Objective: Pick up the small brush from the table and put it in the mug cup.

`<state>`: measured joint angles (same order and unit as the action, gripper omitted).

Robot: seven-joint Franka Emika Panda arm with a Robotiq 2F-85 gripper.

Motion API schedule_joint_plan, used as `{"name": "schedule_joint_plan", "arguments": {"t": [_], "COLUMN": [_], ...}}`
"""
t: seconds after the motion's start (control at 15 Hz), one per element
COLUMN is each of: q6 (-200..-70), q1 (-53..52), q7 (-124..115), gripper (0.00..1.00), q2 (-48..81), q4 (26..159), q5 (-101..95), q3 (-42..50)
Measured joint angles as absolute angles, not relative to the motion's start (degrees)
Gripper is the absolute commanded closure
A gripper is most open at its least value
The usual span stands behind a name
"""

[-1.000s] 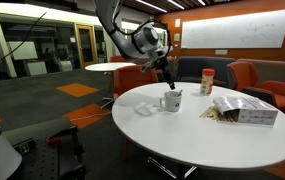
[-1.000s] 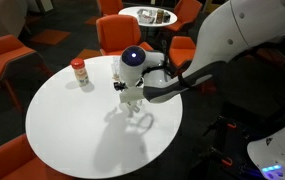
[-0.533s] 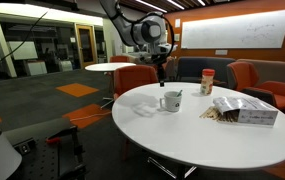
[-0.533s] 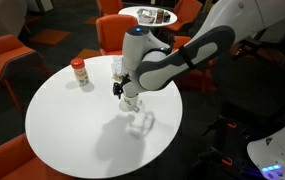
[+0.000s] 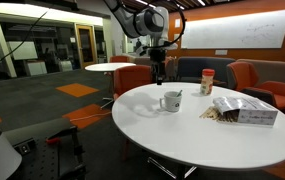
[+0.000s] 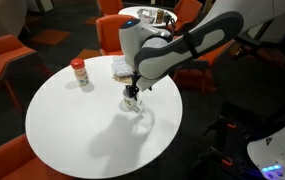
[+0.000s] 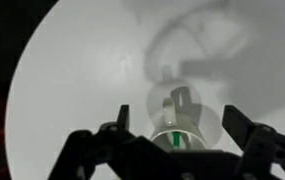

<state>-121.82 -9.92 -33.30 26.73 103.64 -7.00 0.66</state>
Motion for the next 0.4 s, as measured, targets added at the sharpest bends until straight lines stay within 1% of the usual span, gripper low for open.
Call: {"name": "schedule_joint_plan", "arguments": {"t": [0.2,0.4], "q6": [-125.24,-129.97], "q1": [-11.31,-11.93], "q7": [-32.97,-32.94], "gripper": [0.00,0.00], "q2": [26.14,25.13], "q4": [103.56,104.21], "q5": [-13.95,-16.17], "q3": [1.36,1.35]}}
